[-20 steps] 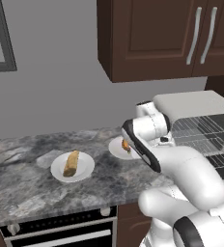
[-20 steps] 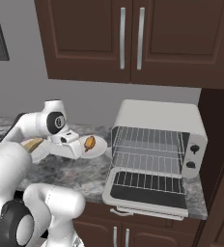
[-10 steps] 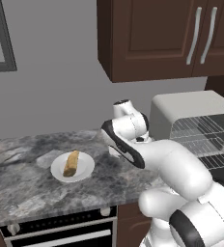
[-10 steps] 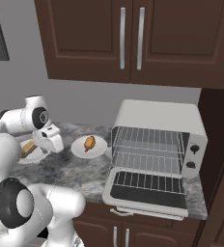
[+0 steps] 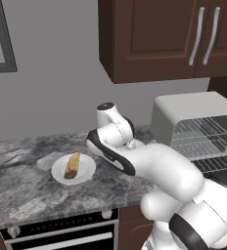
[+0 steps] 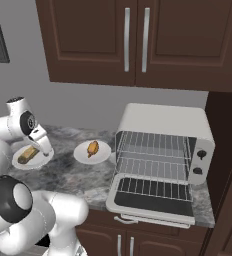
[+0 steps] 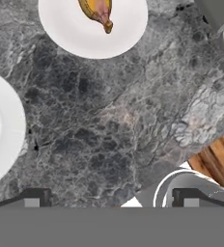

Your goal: Open the toaster oven door. Place the baguette on the bottom rack in the toaster oven and place the chicken drumstick on the top rack.

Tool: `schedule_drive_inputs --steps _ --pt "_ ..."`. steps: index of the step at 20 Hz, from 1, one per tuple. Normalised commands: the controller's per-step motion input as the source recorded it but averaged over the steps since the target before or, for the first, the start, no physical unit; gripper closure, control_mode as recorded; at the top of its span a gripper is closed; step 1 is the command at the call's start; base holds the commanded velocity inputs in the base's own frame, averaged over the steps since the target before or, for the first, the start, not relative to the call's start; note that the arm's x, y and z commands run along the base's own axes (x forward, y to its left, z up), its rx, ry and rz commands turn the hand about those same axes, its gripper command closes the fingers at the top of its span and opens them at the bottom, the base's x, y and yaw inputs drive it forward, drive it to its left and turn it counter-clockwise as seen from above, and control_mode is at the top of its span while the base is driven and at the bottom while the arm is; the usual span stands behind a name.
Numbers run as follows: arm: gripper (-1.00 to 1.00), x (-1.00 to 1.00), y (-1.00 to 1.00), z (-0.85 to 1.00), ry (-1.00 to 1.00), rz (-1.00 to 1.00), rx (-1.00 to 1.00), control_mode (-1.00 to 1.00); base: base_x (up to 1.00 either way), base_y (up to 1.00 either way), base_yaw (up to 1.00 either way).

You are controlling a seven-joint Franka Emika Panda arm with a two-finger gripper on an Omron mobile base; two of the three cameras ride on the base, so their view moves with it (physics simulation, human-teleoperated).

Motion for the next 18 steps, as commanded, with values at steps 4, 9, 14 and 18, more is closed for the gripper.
schedule_drive_inputs --steps 4,9,14,18 --pt "-1.00 0.29 0.51 -0.01 0.01 0.10 0.09 -1.00 0.00 0.00 0.00" --pt "-1.00 0.31 0.45 -0.01 0.06 0.18 0.10 -1.00 0.00 0.00 0.00" --pt "-1.00 0.30 0.44 -0.08 0.04 0.19 0.06 -1.00 0.00 0.00 0.00" --pt "-1.00 0.22 0.39 -0.26 0.00 0.16 0.06 -1.00 0.00 0.00 0.00"
